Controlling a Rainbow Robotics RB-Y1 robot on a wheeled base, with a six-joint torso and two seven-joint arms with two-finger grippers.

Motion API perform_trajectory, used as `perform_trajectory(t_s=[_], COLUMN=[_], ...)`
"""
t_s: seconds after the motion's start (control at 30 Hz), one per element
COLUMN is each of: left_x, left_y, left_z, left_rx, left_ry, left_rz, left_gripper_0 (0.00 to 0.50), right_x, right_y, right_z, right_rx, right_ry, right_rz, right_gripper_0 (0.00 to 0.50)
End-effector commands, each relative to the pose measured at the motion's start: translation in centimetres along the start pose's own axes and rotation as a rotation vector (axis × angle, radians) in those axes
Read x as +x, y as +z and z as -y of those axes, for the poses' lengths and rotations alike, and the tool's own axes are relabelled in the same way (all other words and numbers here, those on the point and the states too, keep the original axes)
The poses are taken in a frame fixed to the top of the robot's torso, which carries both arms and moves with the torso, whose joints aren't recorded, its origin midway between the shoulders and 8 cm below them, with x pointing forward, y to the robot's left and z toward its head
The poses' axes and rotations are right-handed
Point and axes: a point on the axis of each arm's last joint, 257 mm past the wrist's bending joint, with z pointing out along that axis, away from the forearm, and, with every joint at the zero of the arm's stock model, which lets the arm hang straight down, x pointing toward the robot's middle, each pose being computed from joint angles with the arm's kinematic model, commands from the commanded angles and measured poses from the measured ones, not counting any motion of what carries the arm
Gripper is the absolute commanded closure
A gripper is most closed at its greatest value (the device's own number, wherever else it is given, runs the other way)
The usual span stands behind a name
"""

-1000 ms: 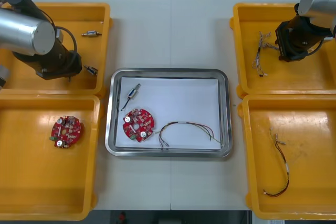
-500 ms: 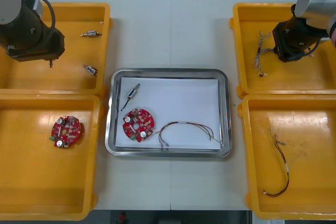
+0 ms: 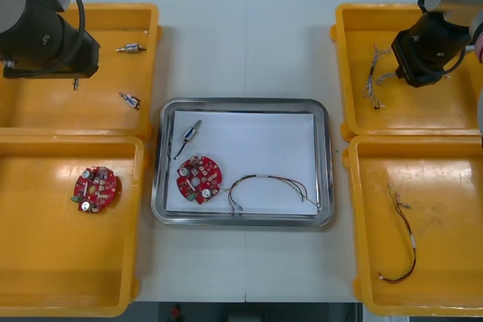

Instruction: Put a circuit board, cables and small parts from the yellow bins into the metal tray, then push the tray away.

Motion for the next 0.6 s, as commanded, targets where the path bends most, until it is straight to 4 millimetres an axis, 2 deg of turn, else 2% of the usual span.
perform_trajectory(t_s=[0.03, 0.13, 0.17, 0.27, 0.43, 0.6], left_x=[-0.3, -0.3, -0.3, -0.3, -0.3, -0.2], left_y=[-1.0, -1.1, -1.1, -1.3, -1.4, -1.4], left_z=[1.8, 2.3, 2.3, 2.6, 2.8, 2.8], left_rx=[0.047, 0.055, 0.055, 0.064, 0.069, 0.069], left_ry=[-0.024, -0.021, -0.021, -0.014, -0.01, -0.009], left_rz=[0.035, 0.043, 0.043, 0.048, 0.049, 0.047], left_gripper_0=[0.5, 0.5, 0.5, 0.498, 0.498, 0.499], right_x=[-0.5, -1.0, -1.0, -1.2, -1.1, -0.6], right_y=[-2.3, -4.4, -4.4, -6.8, -8.5, -11.3], right_z=[-0.6, -0.8, -0.8, -0.7, -0.2, 1.3], right_rx=[0.025, 0.04, 0.04, 0.057, 0.078, 0.112], right_ry=[-0.181, -0.24, -0.24, -0.318, -0.398, -0.515], right_rz=[0.023, 0.02, 0.02, -0.007, -0.029, -0.056], right_gripper_0=[0.5, 0.5, 0.5, 0.5, 0.5, 0.5])
